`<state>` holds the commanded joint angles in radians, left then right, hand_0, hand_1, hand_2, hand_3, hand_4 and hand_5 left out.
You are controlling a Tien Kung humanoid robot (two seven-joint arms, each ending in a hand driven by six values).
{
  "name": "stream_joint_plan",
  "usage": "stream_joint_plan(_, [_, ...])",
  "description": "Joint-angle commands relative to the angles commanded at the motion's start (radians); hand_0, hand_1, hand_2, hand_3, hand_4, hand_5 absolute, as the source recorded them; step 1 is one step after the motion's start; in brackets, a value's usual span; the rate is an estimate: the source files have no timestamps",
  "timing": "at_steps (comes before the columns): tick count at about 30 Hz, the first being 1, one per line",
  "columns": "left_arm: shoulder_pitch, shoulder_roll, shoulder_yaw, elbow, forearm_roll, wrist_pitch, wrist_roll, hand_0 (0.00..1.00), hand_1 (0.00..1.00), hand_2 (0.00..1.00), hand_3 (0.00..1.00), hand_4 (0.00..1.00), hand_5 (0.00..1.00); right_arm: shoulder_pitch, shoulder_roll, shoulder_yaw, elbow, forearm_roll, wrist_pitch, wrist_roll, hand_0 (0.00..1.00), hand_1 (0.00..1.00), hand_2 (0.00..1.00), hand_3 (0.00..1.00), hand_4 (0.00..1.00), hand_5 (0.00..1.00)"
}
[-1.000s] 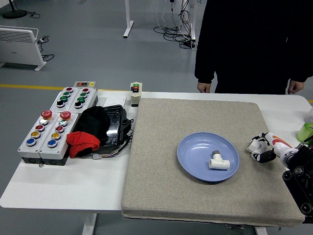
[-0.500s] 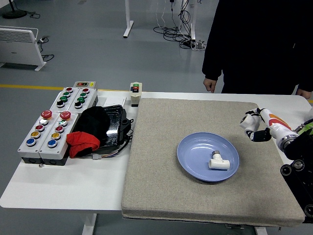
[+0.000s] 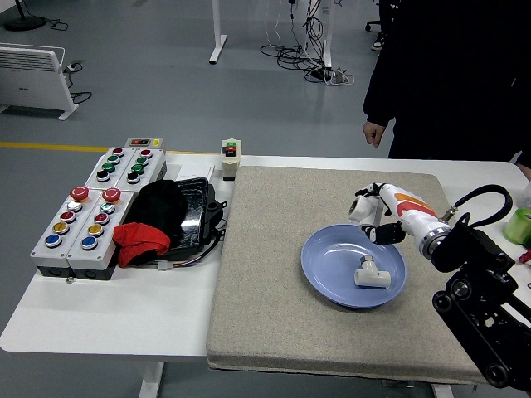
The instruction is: Pick pipe place plate twice
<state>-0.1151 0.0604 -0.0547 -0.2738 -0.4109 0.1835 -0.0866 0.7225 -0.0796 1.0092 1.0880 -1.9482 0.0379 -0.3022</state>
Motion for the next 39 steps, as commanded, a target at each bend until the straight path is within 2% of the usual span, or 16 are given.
stream_joint_plan(4, [0.004, 0.002, 0.001, -0.001, 0.0, 0.003, 0.001, 0.697, 0.679, 0.702, 0.631, 0.291, 0.998, 0.024, 0.027, -0.055, -0.053, -0.002, 0.008, -0.015, 0.743, 0.699, 0.692, 0.815, 0.555, 0.194])
stream_joint_plan(5, [0.004, 0.001, 0.004, 0.0, -0.005, 0.006, 0.001, 0.698, 0.678, 0.701, 0.629, 0.29, 0.998, 0.031, 0.034, -0.073, -0.062, -0.003, 0.018, -0.018, 0.866, 0.797, 0.863, 0.885, 0.578, 0.213])
stream_joint_plan(8, [0.005, -0.001, 0.013, 0.004, -0.019, 0.008, 0.002, 0.698, 0.678, 0.701, 0.629, 0.29, 0.998, 0.046, 0.048, -0.109, -0.073, 0.003, 0.052, -0.04, 0.866, 0.797, 0.863, 0.885, 0.578, 0.213])
stream_joint_plan(10, [0.005, -0.002, 0.013, 0.005, -0.021, 0.009, 0.001, 0.698, 0.678, 0.701, 0.629, 0.29, 0.998, 0.057, 0.057, -0.133, -0.076, -0.002, 0.098, -0.059, 0.866, 0.797, 0.863, 0.885, 0.578, 0.213])
stream_joint_plan(11, [0.005, -0.002, 0.012, 0.005, -0.022, 0.009, 0.001, 0.698, 0.678, 0.701, 0.629, 0.288, 0.998, 0.06, 0.061, -0.141, -0.076, -0.008, 0.116, -0.062, 0.998, 0.936, 0.998, 0.998, 0.663, 0.231])
stream_joint_plan(15, [0.005, 0.003, 0.01, -0.001, -0.013, 0.01, 0.001, 0.698, 0.678, 0.701, 0.629, 0.288, 0.998, 0.063, 0.065, -0.158, -0.065, -0.054, 0.148, -0.081, 0.998, 0.936, 0.998, 0.998, 0.663, 0.231])
stream_joint_plan(22, [0.007, 0.006, 0.004, -0.006, -0.002, 0.01, 0.002, 0.698, 0.678, 0.7, 0.628, 0.289, 0.998, 0.053, 0.054, -0.155, -0.033, -0.093, 0.171, -0.09, 0.998, 0.948, 0.998, 0.998, 0.655, 0.203])
stream_joint_plan(33, [0.008, 0.005, -0.002, -0.005, -0.003, 0.006, 0.002, 0.697, 0.678, 0.699, 0.626, 0.289, 0.998, 0.047, 0.023, -0.085, 0.107, -0.125, 0.226, -0.145, 0.998, 0.95, 0.998, 0.998, 0.639, 0.208])
stream_joint_plan(35, [0.011, 0.003, 0.005, -0.006, -0.009, 0.004, 0.001, 0.697, 0.677, 0.698, 0.626, 0.289, 0.998, 0.04, 0.021, -0.061, 0.144, -0.142, 0.223, -0.162, 0.998, 0.94, 0.998, 0.998, 0.634, 0.216])
stream_joint_plan(38, [0.014, 0.001, 0.009, -0.004, -0.015, 0.002, 0.0, 0.697, 0.677, 0.698, 0.626, 0.289, 0.998, 0.031, 0.024, -0.035, 0.165, -0.151, 0.204, -0.164, 0.998, 0.94, 0.998, 0.998, 0.634, 0.216])
stream_joint_plan(39, [0.016, 0.002, 0.009, -0.004, -0.012, 0.002, 0.001, 0.697, 0.677, 0.698, 0.626, 0.289, 0.998, 0.023, 0.024, -0.016, 0.17, -0.144, 0.171, -0.16, 0.998, 0.94, 0.998, 0.998, 0.634, 0.216])
